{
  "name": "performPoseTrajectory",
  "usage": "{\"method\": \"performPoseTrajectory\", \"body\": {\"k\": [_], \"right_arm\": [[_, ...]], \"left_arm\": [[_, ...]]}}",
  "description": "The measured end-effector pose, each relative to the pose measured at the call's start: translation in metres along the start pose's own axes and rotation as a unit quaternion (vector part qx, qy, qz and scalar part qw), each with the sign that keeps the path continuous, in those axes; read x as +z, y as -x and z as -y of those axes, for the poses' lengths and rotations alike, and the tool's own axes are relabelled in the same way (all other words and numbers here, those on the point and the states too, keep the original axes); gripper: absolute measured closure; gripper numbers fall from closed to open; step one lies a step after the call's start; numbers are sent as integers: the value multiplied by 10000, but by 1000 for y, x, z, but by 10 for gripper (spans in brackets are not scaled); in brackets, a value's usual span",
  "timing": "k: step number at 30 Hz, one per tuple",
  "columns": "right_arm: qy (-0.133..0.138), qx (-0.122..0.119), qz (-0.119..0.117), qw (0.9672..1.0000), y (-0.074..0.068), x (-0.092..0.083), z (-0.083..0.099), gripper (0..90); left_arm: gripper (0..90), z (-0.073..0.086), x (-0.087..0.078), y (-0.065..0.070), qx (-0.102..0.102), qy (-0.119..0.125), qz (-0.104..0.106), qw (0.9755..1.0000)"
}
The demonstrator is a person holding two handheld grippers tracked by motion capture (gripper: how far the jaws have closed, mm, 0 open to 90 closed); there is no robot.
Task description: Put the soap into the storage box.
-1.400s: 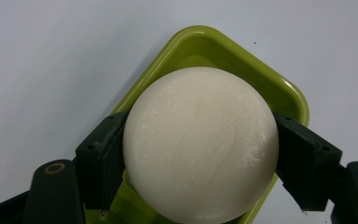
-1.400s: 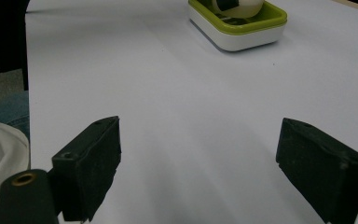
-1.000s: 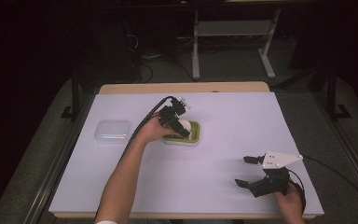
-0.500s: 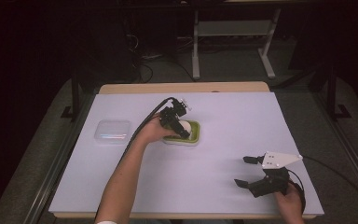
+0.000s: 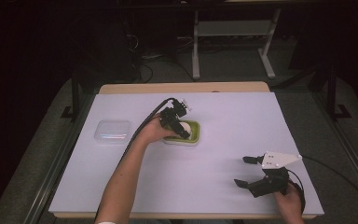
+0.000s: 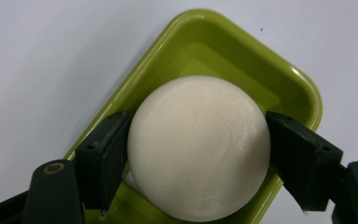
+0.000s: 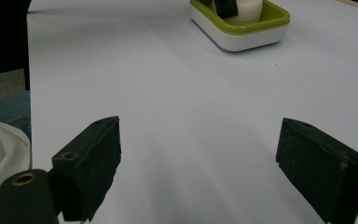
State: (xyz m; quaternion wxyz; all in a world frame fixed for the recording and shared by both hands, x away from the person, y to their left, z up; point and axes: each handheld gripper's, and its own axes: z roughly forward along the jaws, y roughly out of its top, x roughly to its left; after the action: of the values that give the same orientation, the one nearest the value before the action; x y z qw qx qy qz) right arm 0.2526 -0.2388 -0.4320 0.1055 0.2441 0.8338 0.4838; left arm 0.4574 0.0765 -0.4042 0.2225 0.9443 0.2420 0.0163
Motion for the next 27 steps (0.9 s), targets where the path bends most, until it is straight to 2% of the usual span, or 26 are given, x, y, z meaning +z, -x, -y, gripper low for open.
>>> {"method": "performPoseTrajectory", "body": {"k": [6,11,17,27], "right_arm": [[-5,-17,-11,10000,-1,1,-1,131],[-10,-1,-2,10000,-1,1,-1,131],[-20,-17,6,10000,-1,1,0,131],[-64,29,44,10000,0,1,0,131]], "left_arm": [[246,0,-4,3,90,-36,-69,9999],[233,1,-12,4,41,74,-26,10000],[223,3,-24,9,160,201,-94,9996],[212,16,-39,12,158,375,-122,9991]]}}
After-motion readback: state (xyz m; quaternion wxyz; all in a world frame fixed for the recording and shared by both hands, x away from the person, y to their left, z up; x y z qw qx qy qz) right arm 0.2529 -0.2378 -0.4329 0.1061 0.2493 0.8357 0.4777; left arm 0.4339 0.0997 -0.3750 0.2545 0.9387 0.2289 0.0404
